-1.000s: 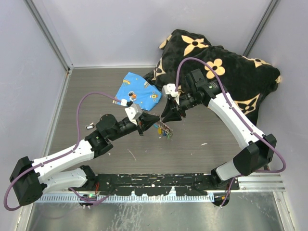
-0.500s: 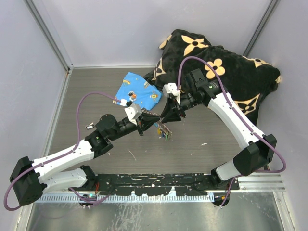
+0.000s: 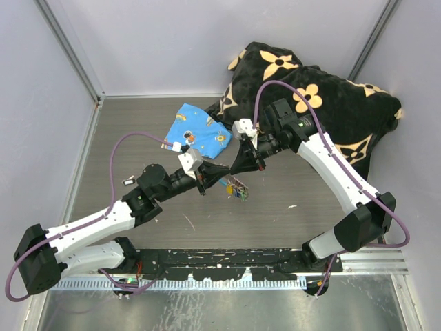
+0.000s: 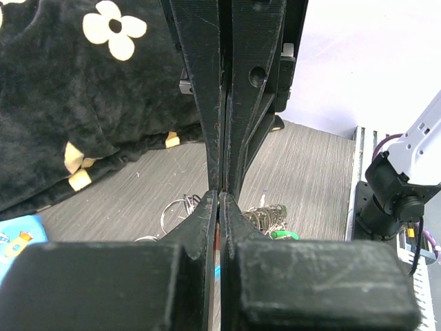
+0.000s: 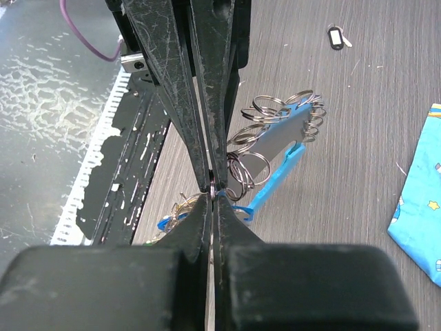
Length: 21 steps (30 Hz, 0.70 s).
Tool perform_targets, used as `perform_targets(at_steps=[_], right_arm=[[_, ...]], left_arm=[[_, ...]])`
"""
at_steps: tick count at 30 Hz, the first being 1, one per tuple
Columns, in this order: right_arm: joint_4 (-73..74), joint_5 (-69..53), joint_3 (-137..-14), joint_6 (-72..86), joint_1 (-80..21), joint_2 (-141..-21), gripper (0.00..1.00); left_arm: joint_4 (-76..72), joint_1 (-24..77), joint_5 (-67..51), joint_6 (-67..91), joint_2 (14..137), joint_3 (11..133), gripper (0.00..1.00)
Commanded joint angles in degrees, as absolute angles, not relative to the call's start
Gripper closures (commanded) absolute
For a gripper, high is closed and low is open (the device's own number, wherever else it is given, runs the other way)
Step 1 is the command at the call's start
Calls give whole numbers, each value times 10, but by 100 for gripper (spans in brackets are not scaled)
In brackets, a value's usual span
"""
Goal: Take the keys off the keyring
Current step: Remove the key from the keyring.
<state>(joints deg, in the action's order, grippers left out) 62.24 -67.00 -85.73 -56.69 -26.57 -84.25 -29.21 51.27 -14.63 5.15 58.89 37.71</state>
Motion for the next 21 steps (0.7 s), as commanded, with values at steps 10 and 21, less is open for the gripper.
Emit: perform_targets(at_steps=[10, 21], right_arm=[[598, -587, -900, -421, -272, -823, 99], [448, -429, -829, -100, -271, -797, 99]], left_arm=[[-337, 496, -99, 105, 514, 352, 47], [-233, 494, -33, 224, 459, 371, 36]])
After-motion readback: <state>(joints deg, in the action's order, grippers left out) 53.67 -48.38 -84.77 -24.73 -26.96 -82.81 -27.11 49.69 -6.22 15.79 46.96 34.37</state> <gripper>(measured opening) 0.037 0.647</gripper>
